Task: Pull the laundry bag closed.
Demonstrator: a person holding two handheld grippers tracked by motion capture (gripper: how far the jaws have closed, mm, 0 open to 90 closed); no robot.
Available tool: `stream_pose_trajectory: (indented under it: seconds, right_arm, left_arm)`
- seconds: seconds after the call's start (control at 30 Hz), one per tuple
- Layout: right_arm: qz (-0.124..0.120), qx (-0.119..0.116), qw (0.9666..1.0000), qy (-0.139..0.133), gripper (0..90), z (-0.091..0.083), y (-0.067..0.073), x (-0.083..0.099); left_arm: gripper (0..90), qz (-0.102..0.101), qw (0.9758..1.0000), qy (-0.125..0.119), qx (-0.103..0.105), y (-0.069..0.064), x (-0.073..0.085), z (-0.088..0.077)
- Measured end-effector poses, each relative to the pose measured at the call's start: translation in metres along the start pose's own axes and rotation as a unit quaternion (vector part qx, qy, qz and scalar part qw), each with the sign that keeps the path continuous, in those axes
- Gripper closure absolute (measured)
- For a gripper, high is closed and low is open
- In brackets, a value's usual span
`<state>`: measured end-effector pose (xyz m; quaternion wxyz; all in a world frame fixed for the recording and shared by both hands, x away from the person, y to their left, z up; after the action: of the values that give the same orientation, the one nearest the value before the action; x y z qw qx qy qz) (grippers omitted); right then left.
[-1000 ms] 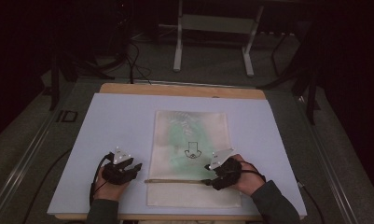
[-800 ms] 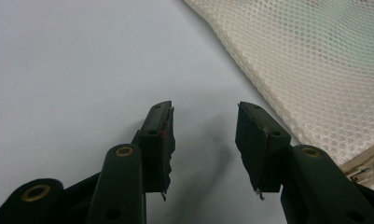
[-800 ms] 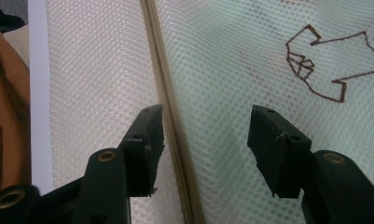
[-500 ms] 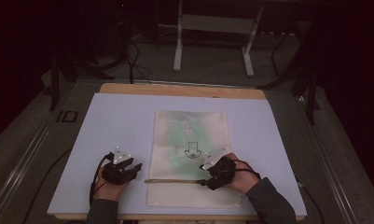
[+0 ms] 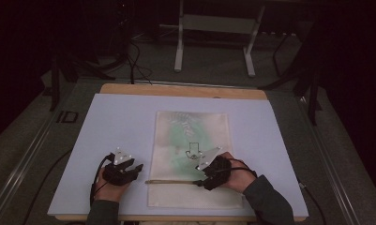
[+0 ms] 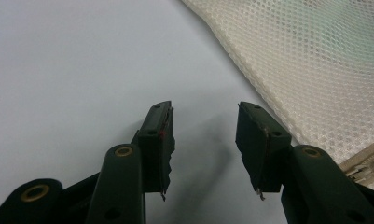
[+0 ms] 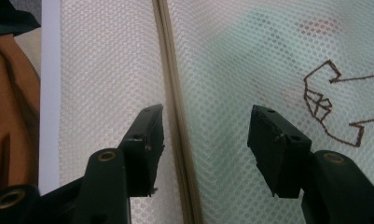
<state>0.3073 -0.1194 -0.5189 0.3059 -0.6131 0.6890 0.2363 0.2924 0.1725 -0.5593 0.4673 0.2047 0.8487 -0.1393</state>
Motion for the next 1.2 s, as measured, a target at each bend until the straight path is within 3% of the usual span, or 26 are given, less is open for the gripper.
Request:
stream_pose_trajectory:
  seconds: [1.2]
  right_arm:
    - [-0.033, -0.027, 0.9989, 0.021, 47.9, 0.022, 0.000, -0.029]
  left_arm:
    - [55.1, 0.003, 1.0000, 0.002, 0.002, -0.001, 0.000, 0.000]
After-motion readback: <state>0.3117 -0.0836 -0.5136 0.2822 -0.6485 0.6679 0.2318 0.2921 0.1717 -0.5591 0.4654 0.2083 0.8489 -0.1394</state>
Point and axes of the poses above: each handheld gripper's, and its own axes: z roughly forward along the jaws, x roughly out of its underside, y roughly to its left, the point moved 4 cm from there along z, roughly forward along the jaws, and after that the axes turned 12 degrees about -y, right-handed, at the moved point
